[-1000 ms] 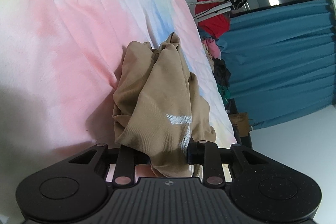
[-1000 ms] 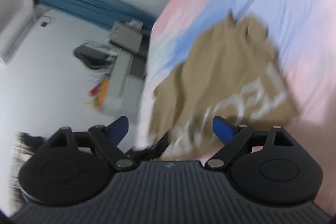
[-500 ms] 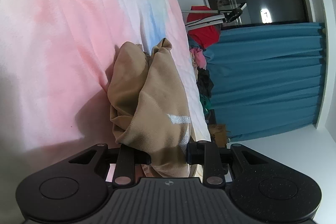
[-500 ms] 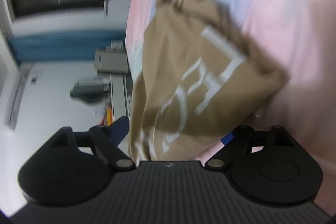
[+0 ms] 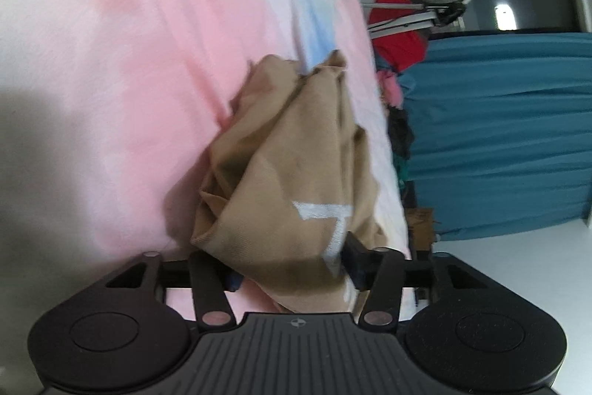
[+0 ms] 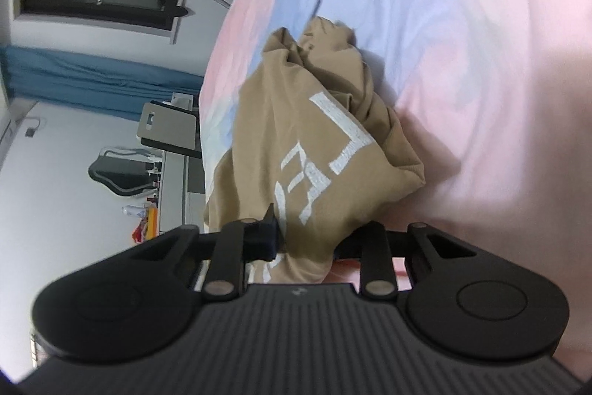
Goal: Fold clothes
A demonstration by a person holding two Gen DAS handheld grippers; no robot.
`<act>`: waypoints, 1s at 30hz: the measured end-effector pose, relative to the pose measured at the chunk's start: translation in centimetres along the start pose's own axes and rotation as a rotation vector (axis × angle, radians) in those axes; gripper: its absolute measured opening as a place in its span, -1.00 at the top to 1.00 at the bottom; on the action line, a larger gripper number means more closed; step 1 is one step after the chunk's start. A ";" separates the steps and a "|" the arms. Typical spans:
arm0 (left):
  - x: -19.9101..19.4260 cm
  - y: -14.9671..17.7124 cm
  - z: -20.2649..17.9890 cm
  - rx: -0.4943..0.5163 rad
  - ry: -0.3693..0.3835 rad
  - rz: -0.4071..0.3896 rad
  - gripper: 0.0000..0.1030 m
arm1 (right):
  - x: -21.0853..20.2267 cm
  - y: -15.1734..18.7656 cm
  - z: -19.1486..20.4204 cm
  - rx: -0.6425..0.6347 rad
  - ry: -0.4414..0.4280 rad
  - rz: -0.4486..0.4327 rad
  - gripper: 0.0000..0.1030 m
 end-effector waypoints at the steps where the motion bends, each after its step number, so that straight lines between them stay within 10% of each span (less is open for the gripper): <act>1: 0.1 -0.1 0.1 -0.005 -0.002 0.002 -0.09 | -0.1 -0.1 0.1 -0.012 -0.002 -0.005 0.48; 17: -2.4 -0.1 -2.4 -0.014 0.084 0.030 0.36 | -4.7 -0.3 4.1 -0.092 -0.080 -0.077 0.58; 30: 2.0 1.1 -17.2 0.117 0.082 0.120 0.38 | -11.8 -8.0 8.3 -0.024 -0.178 -0.248 0.58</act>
Point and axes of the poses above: each gripper's, at about its wrist camera, not at the fingertips, and x roughly the way its jaws point, z to its left, y to its underside, the point moved 5 cm from there along x, roughly the way its jaws point, and after that the axes turned 4 degrees about z, right-handed, at the moved point
